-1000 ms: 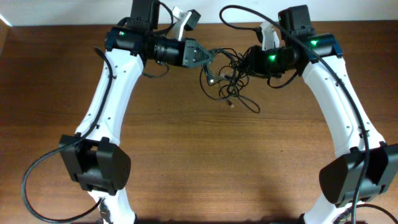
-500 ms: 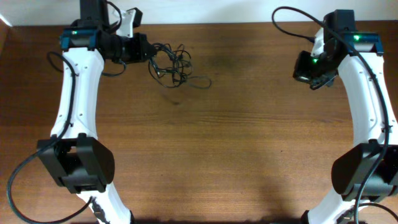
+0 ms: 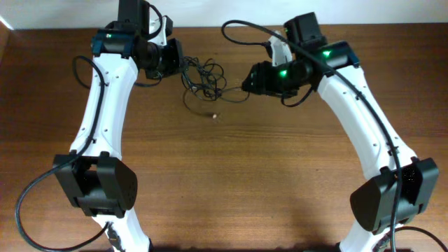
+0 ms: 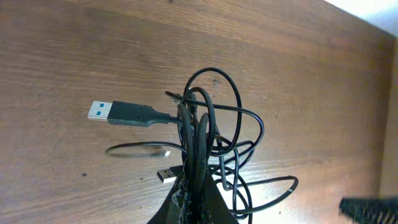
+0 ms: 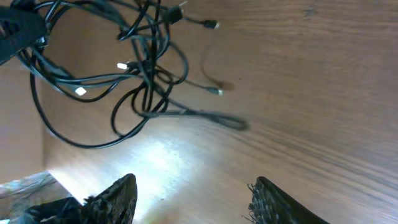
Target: Untangle cables
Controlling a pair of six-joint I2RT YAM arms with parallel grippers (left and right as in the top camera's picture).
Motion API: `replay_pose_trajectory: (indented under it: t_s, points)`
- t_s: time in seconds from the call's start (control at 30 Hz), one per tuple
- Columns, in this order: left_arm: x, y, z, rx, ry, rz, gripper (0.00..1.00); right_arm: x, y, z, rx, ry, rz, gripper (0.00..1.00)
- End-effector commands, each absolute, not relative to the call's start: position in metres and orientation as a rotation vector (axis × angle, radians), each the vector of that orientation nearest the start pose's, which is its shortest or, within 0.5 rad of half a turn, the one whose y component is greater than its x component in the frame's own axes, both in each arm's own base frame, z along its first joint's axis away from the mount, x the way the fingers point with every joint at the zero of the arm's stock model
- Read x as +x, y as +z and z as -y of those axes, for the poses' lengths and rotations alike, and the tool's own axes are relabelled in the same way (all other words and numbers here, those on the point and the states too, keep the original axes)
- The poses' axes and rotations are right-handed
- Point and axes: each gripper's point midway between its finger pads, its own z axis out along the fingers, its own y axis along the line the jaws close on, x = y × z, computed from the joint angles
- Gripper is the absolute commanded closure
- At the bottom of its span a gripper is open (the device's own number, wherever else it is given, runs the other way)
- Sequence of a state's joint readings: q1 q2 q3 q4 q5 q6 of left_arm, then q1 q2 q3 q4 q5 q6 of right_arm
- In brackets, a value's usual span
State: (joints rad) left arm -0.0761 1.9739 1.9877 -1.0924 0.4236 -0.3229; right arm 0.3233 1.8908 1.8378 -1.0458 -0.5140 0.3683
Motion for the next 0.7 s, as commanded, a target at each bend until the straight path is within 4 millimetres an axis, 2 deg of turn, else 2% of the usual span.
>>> replay_pose_trajectory:
  t_s: [0.0, 0.13, 0.23, 0.27, 0.37, 0.43, 0.5, 0.57, 0.67]
  points:
    - [0.472, 0.226, 0.102, -0.253, -0.668, -2.634, 1.00, 0.399, 0.209, -0.231, -0.001, 0.870, -2.766, 0.39]
    - [0.472, 0.225, 0.099, -0.260, -0.649, -2.635, 1.00, 0.396, 0.201, -0.238, 0.050, 0.757, -2.785, 0.39]
    - [0.470, 0.224, 0.100, -0.233, -0.646, -2.644, 1.00, 0.397, 0.188, -0.240, 0.062, 0.716, -2.815, 0.40]
    - [0.469, 0.226, 0.103, -0.137, -0.653, -2.638, 1.00, 0.399, 0.185, -0.238, 0.039, 0.709, -2.814, 0.40]
    - [0.465, 0.231, 0.116, 0.312, -0.650, -2.556, 1.00, 0.410, 0.192, -0.228, -0.184, 0.675, -2.738, 0.40]
    - [0.465, 0.231, 0.116, 0.414, -0.621, -2.528, 1.00, 0.416, 0.191, -0.218, -0.242, 0.642, -2.718, 0.40]
    - [0.463, 0.234, 0.123, 0.437, -0.673, -2.509, 1.00, 0.417, 0.191, -0.213, -0.309, 0.620, -2.703, 0.40]
    - [0.460, 0.240, 0.131, 0.450, -0.753, -2.485, 1.00, 0.415, 0.187, -0.216, -0.343, 0.615, -2.710, 0.40]
    - [0.457, 0.242, 0.136, 0.292, -0.847, -2.532, 1.00, 0.414, 0.170, -0.225, -0.345, 0.622, -2.747, 0.40]
